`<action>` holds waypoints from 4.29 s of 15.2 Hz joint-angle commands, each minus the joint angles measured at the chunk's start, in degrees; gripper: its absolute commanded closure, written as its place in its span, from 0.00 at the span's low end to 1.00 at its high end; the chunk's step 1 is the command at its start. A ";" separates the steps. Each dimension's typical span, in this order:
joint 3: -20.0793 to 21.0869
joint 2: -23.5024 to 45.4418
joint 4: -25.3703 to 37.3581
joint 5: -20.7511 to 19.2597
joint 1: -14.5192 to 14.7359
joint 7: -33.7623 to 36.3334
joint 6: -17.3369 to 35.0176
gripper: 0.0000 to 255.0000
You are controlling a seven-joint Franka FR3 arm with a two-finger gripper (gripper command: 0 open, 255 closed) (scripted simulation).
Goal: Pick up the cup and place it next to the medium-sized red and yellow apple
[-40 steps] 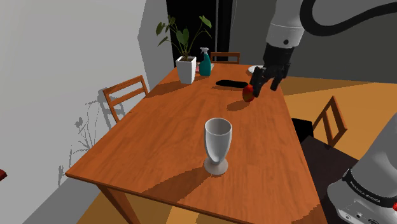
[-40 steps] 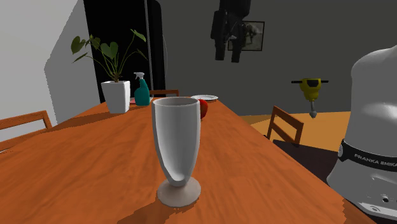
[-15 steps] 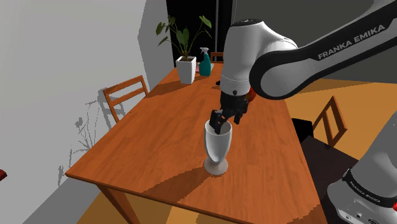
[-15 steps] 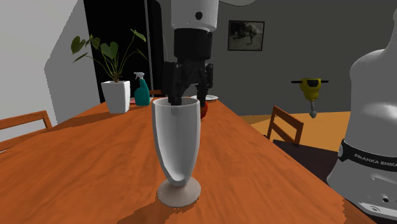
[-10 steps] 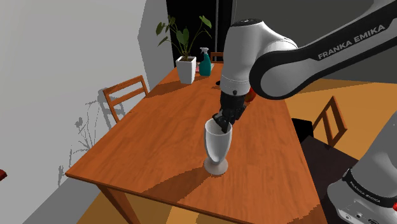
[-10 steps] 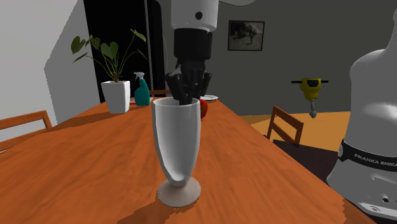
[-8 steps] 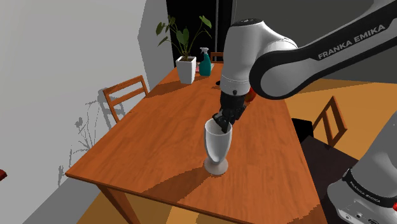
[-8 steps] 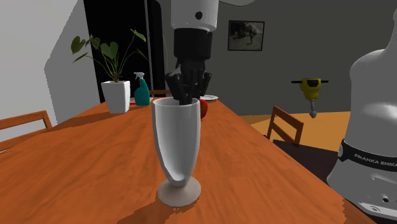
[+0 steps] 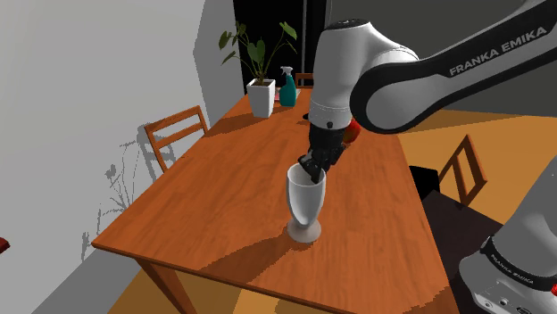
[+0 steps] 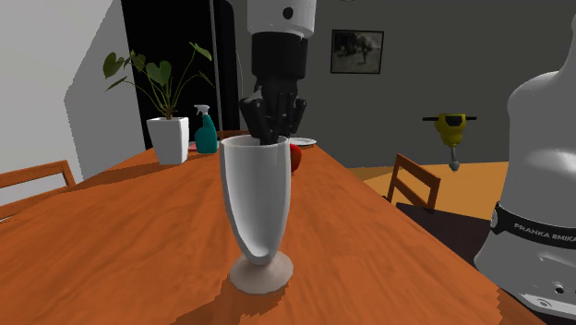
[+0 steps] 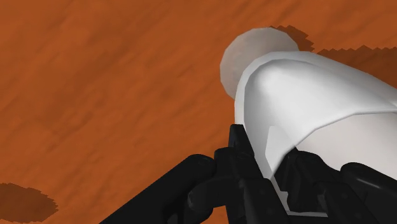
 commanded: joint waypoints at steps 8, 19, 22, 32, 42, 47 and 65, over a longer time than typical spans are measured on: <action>-1.06 -2.99 4.58 0.91 0.20 -1.00 -7.34 1.00; -2.14 -4.82 11.51 1.11 0.09 -1.61 -16.01 1.00; -2.38 -5.02 13.64 1.06 0.01 -1.69 -18.33 1.00; -2.96 -4.81 21.51 0.65 -0.32 -1.71 -26.00 1.00; -3.16 -3.24 30.68 -0.09 -0.73 -1.38 -33.70 1.00; -3.07 -1.91 35.86 -0.61 -0.93 -1.06 -37.63 1.00; -12.88 6.18 46.14 -4.06 -7.62 -17.13 -40.50 1.00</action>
